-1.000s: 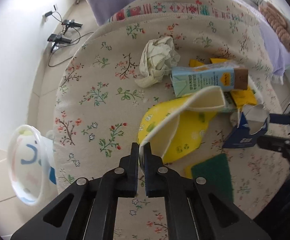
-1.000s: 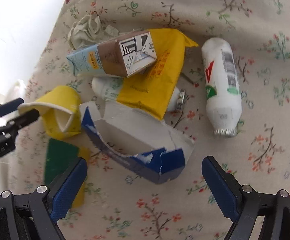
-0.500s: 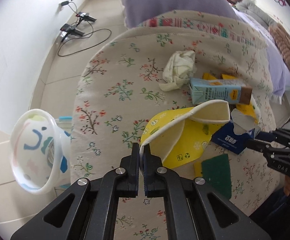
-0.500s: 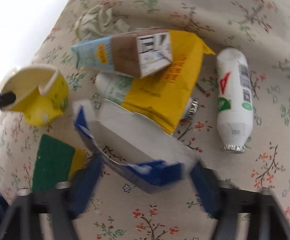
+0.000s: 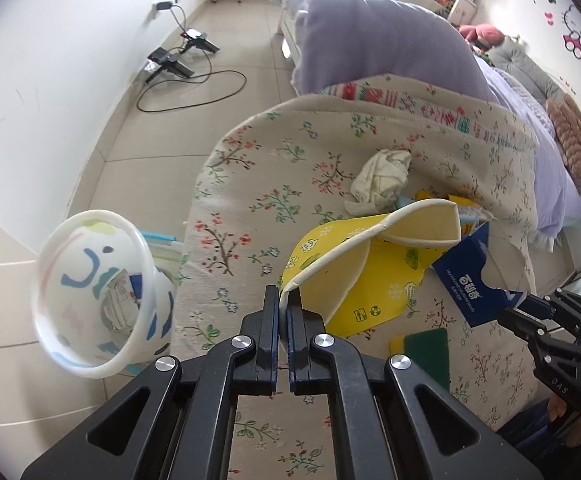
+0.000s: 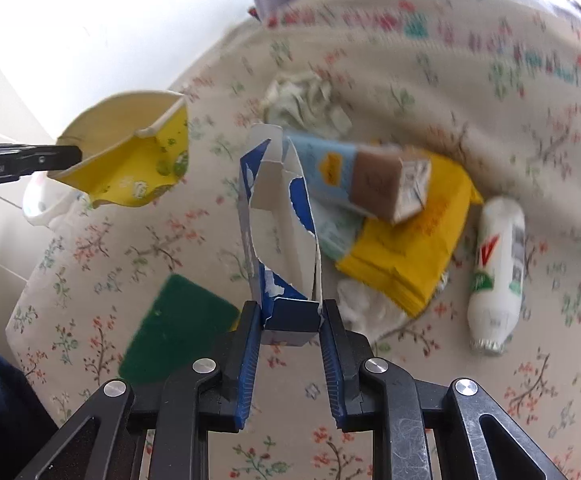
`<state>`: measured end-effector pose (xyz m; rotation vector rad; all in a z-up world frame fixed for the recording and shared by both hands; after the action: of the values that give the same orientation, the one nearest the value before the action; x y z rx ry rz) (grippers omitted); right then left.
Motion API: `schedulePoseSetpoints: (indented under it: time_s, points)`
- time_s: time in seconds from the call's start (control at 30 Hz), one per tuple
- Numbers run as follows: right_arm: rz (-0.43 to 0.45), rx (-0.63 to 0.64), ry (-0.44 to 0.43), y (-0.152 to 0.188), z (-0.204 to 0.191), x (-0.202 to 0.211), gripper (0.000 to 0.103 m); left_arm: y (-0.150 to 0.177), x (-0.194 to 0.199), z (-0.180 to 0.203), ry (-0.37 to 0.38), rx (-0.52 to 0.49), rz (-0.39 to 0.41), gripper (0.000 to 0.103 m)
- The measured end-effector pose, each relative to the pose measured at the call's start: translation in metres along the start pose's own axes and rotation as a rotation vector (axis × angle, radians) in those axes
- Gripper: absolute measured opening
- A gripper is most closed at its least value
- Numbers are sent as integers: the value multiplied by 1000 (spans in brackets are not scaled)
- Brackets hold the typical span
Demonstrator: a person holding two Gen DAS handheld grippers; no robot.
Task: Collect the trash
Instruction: 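Carry cup and tissue box over the bucket and open both grippers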
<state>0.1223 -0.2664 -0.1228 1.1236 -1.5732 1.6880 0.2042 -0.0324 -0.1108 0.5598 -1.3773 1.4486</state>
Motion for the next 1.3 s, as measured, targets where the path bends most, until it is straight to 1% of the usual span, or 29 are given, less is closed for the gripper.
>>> schedulePoseSetpoints:
  time_s: [0.1,0.23,0.4,0.57,0.63,0.83,0.9,1.0,1.1,1.2,1.23,1.3]
  points:
    - [50,30,18,-6,-10,6,26,-2,5,-9,-8,24,12,3]
    - [101,40,19,-13,-18,13,26,-4,11,-21,-15,58,24,3]
    - [139,38,21,-20,-26,16,26,-5,18,-36,-34,85,40,3]
    - [169,25,0,-29,-37,20,26,-7,24,-49,-103,88,61,3]
    - [182,21,-16,-34,-44,21,26,-8,27,-55,-118,97,69,3]
    - [162,38,-58,-45,-74,7,26,-11,33,-80,-188,131,88,3]
    - [156,42,-81,-49,-87,1,26,-12,33,-90,-183,162,83,3]
    - [146,58,-92,-55,-105,-10,26,-14,37,-110,-166,218,82,3]
    - [138,66,-119,-65,-125,-18,26,-13,50,-141,-189,294,101,3]
    - [143,72,-159,-75,-146,-22,26,-6,57,-180,-203,401,98,3]
    - [143,73,-173,-78,-154,-24,26,-2,58,-194,-194,450,89,3]
    - [144,80,-188,-85,-169,-28,26,5,57,-212,-172,512,77,3]
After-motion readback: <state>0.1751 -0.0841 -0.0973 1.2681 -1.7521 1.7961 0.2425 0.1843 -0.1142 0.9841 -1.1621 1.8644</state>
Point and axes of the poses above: each gripper's, at about its wrist camera, not at the fingertips, and x roughly against the way its jaws point, z to its right, y to its underside, the point moved 5 cm from there along -x, roughly the way its jaws point, and after that the axes turned 5 degrees about y, right-handed, at the moved point
